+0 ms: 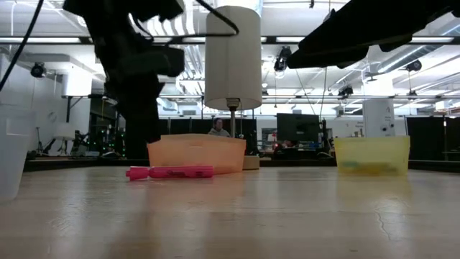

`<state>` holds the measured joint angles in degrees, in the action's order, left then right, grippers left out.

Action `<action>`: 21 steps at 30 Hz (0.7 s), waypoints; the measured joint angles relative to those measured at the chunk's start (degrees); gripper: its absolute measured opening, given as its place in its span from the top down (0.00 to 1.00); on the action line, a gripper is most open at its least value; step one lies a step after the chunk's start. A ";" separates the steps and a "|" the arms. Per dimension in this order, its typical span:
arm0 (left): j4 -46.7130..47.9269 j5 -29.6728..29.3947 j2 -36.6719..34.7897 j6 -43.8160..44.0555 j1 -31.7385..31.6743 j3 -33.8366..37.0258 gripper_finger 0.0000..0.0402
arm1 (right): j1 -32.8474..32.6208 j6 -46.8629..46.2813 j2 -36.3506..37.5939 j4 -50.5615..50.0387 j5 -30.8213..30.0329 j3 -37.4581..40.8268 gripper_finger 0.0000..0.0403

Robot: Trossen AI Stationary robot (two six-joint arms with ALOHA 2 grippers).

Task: Pick & Place Markers
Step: Put the dark pink highlighter pen into the white bin

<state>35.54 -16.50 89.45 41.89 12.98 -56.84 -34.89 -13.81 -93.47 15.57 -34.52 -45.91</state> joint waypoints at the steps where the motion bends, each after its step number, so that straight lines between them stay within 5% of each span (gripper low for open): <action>1: -0.02 1.12 0.35 -0.54 -0.37 0.00 0.58 | 0.00 0.20 -0.06 -0.01 0.00 0.00 0.42; 21: -3.06 2.21 10.80 -6.31 -1.54 -0.29 0.58 | -0.02 0.32 -0.17 -0.21 -0.02 0.02 0.42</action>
<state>32.48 -14.29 100.24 35.58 11.44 -57.13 -34.92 -13.50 -93.65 15.35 -34.55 -45.89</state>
